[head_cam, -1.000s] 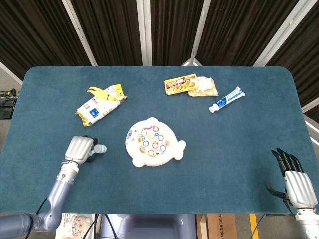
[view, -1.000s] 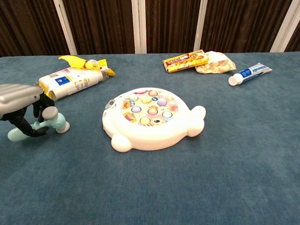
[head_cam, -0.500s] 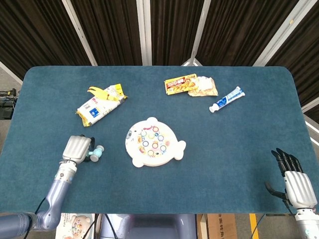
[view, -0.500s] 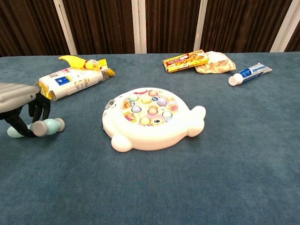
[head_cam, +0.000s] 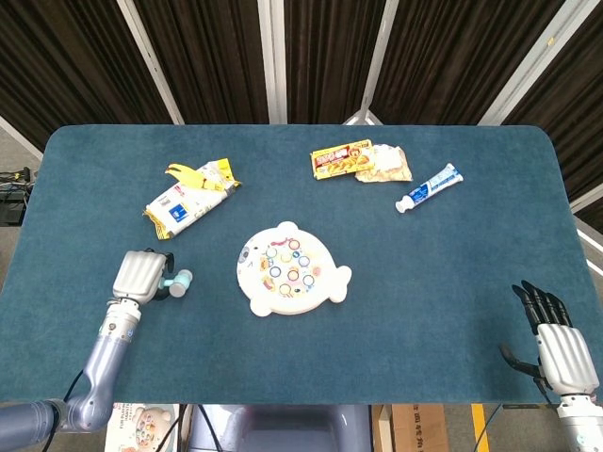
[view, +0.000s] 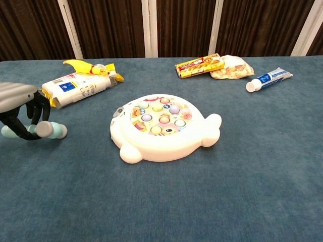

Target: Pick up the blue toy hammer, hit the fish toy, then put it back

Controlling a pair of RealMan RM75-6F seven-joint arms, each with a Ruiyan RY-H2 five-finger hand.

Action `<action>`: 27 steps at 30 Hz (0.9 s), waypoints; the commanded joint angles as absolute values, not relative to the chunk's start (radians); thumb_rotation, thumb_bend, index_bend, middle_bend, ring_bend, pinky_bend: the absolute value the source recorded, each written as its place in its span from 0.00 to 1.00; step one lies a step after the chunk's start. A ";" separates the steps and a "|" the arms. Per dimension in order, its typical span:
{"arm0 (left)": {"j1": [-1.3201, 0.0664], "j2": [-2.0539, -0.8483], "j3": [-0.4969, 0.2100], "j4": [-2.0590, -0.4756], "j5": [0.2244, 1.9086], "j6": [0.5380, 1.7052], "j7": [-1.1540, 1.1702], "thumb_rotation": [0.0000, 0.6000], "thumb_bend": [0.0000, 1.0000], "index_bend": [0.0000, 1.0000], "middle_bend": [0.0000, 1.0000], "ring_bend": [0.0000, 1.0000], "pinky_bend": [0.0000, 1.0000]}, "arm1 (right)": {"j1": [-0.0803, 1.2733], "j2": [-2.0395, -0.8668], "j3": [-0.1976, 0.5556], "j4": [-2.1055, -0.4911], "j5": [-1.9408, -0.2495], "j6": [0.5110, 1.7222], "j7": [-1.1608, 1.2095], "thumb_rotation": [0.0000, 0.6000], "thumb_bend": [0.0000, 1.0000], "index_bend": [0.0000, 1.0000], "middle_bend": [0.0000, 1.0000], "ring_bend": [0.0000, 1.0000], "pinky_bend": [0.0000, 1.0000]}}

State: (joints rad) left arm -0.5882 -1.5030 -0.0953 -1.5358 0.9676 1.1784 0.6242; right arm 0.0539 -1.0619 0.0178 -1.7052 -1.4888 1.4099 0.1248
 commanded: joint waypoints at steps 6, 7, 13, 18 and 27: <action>-0.586 -1.500 -0.103 -1.531 0.957 1.173 0.630 1.00 0.31 0.50 0.55 0.42 0.53 | 0.054 -1.062 0.017 -1.706 -1.490 1.410 0.125 1.00 0.31 0.00 0.00 0.00 0.00; -0.585 -1.500 -0.104 -1.530 0.954 1.173 0.632 1.00 0.29 0.50 0.55 0.41 0.53 | 0.054 -1.061 0.017 -1.706 -1.490 1.410 0.125 1.00 0.31 0.00 0.00 0.00 0.00; -0.587 -1.501 -0.112 -1.522 0.924 1.169 0.657 1.00 0.26 0.48 0.52 0.39 0.50 | 0.054 -1.061 0.017 -1.707 -1.489 1.409 0.125 1.00 0.31 0.00 0.00 0.00 0.00; -0.588 -1.500 -0.116 -1.523 0.911 1.169 0.671 1.00 0.26 0.46 0.46 0.36 0.46 | 0.054 -1.061 0.016 -1.707 -1.490 1.409 0.123 1.00 0.31 0.00 0.00 0.00 0.00; -0.587 -1.512 -0.130 -1.522 0.926 1.182 0.650 1.00 0.26 0.45 0.42 0.33 0.43 | 0.054 -1.061 0.016 -1.709 -1.490 1.409 0.124 1.00 0.31 0.00 0.00 0.00 0.00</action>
